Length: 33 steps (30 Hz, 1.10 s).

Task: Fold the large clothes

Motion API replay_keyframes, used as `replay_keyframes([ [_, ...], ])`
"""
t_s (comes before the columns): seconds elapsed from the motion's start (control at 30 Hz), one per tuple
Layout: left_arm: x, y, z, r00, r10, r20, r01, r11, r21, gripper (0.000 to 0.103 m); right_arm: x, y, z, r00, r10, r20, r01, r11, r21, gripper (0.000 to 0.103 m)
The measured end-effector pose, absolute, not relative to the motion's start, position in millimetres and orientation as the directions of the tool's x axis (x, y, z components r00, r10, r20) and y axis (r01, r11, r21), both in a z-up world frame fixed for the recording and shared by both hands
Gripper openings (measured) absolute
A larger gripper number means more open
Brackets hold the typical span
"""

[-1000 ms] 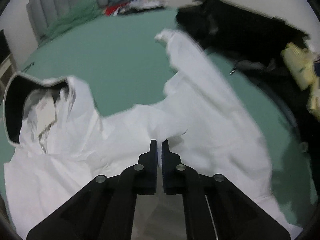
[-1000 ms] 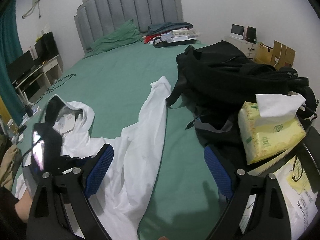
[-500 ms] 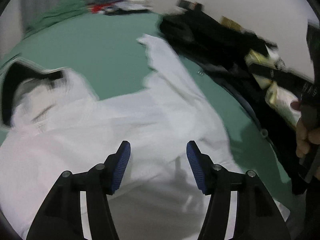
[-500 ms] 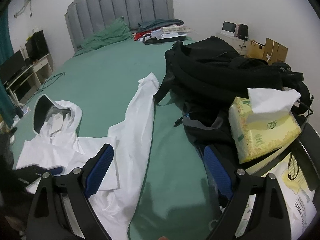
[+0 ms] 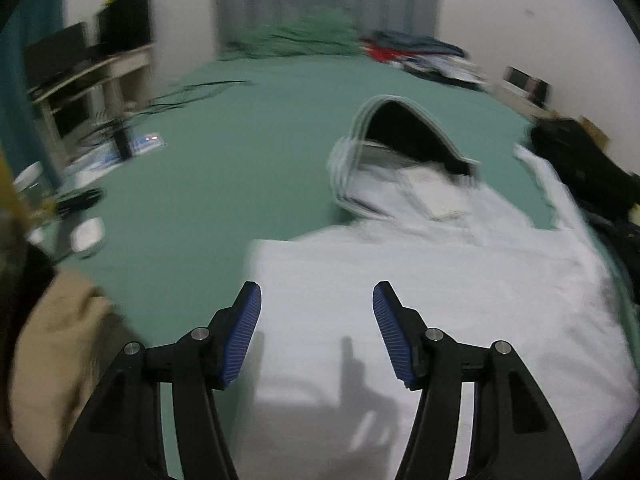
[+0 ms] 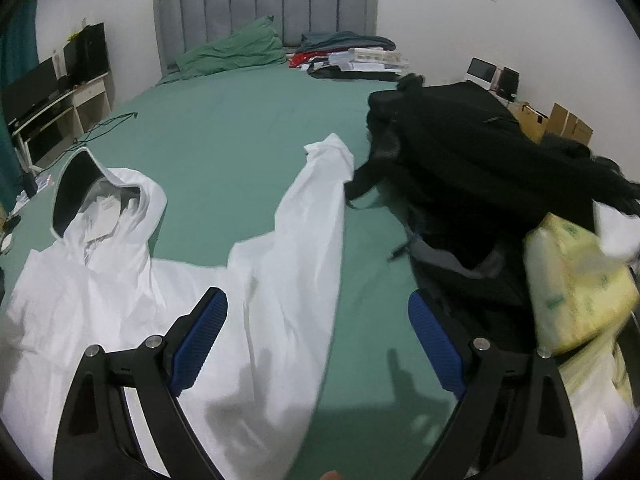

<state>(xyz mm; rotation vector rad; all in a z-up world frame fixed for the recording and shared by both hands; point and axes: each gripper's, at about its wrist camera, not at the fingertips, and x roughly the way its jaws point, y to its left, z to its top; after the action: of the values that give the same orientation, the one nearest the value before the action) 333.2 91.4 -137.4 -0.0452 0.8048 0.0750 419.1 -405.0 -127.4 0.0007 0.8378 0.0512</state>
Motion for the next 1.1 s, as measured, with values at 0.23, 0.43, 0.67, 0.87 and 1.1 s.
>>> replay_keyframes([
  [0.23,359,143,-151,0.654,0.088,-0.752,-0.186,0.981,-0.047,0.061,498,-406,-147,0.635,0.023,-0.772,-0.031,1.000,0.004,0.069],
  [0.43,368,158,-169,0.621,0.124,-0.774,-0.225,0.974,-0.024,0.061,557,-427,-186,0.535,0.055,-0.843,0.021,0.997,0.079,0.052],
  [0.67,368,163,-183,0.573,0.113,-0.812,-0.249,0.968,-0.041,0.061,554,-435,-197,0.504,0.142,-0.852,-0.006,0.987,0.161,0.001],
  [0.87,356,155,-166,0.599,0.081,-0.796,-0.224,0.972,-0.070,0.061,522,-435,-140,0.587,0.109,-0.802,0.002,0.991,0.137,0.001],
  [1.1,343,159,-151,0.606,0.051,-0.794,-0.198,0.976,-0.089,0.061,484,-375,-54,0.692,0.086,-0.717,-0.069,0.996,0.053,0.001],
])
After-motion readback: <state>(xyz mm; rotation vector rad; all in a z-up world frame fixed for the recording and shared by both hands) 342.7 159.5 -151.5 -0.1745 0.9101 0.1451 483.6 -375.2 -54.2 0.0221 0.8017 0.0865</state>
